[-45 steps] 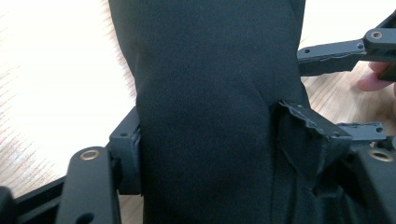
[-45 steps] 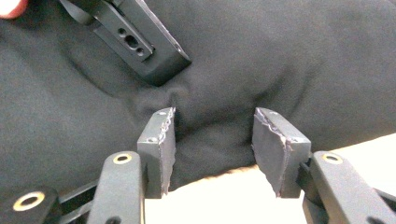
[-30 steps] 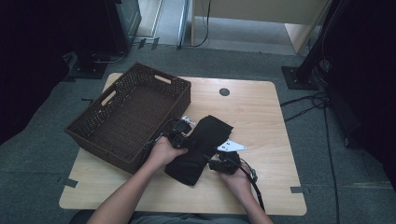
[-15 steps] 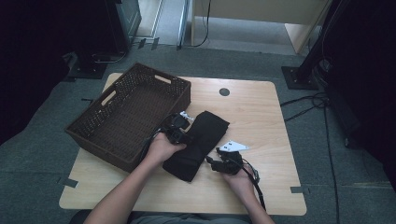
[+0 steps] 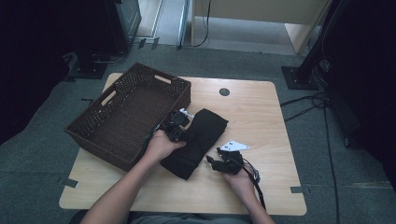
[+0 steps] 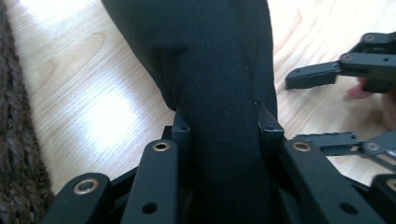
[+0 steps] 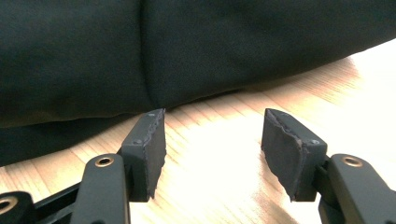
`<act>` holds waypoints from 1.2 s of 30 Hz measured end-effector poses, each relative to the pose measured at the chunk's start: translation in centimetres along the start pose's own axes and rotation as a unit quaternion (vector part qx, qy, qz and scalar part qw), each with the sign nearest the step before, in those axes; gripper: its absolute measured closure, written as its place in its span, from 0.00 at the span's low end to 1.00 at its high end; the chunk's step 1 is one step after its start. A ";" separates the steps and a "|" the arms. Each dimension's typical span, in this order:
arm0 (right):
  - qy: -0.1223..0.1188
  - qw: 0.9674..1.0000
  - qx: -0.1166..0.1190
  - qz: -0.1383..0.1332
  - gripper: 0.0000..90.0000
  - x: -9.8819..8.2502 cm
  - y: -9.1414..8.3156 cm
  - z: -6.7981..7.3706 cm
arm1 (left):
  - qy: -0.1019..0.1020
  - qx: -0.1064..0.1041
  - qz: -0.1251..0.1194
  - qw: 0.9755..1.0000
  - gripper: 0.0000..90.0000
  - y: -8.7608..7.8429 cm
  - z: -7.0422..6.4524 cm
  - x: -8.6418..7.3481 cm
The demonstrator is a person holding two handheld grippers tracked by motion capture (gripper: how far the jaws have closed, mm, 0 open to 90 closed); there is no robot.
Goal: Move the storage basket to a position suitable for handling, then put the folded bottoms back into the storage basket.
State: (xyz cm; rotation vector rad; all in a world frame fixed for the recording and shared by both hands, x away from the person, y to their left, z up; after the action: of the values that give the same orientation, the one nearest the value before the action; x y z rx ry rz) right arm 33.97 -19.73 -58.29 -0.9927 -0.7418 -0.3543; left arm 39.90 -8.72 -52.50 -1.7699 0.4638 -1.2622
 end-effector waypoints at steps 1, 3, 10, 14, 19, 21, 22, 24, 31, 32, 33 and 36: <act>0.001 1.000 0.000 0.000 0.45 0.0 0.0 0.0 | 0.003 0.001 0.001 1.000 0.77 -0.1 0.0 0.1; 0.001 1.000 0.000 0.000 0.45 0.0 0.0 0.0 | 0.004 0.004 -0.001 1.000 0.77 -0.5 0.0 0.3; 0.000 1.000 0.000 -0.001 0.45 0.0 -0.1 0.0 | 0.001 0.007 -0.004 1.000 0.77 -1.2 0.3 0.7; 0.000 1.000 -0.001 0.000 0.45 0.0 0.0 0.0 | 0.001 0.008 -0.004 1.000 0.77 -1.6 0.3 1.0; 0.000 1.000 -0.003 0.002 0.45 -0.1 0.0 -0.1 | -0.003 0.006 -0.009 1.000 0.77 -2.3 0.5 1.3; 0.001 1.000 -0.003 0.002 0.45 -0.1 0.0 -0.1 | -0.003 0.004 -0.013 1.000 0.77 -2.6 0.5 1.5; 0.001 1.000 -0.003 0.003 0.45 -0.1 0.0 -0.1 | -0.003 0.004 -0.012 1.000 0.77 -2.8 0.6 1.6; -0.001 1.000 -0.003 0.004 0.45 -0.1 0.0 -0.1 | -0.007 0.001 -0.016 1.000 0.78 -3.2 0.7 1.8; -0.001 1.000 -0.004 0.006 0.45 -0.2 0.1 -0.1 | -0.002 0.001 -0.026 1.000 0.78 -5.0 1.1 3.0; 0.000 1.000 -0.003 0.007 0.45 -0.2 0.1 0.0 | -0.004 -0.001 -0.030 1.000 0.78 -5.4 1.2 3.1; 0.001 1.000 -0.002 0.007 0.45 -0.2 0.1 0.0 | -0.007 -0.002 -0.035 0.999 0.78 -5.8 1.4 3.3; -0.003 1.000 -0.003 0.005 0.45 -0.1 0.1 0.0 | -0.008 0.001 -0.043 0.999 0.78 -7.2 1.9 3.8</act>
State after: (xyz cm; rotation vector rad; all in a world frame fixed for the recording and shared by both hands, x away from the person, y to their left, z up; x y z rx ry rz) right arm 33.95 -19.67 -58.48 -1.0027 -0.7410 -0.3455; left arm 41.83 -6.70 -44.60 -1.8144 0.3808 -1.3054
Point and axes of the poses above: each handheld gripper's, and its own axes: y roughly forward along the jaws, x roughly out of its top, z roughly to its left, the point moved 10 cm from there along y, roughly forward along the jaws, and after that the axes turned 15 degrees about y, right-handed, at the moved point
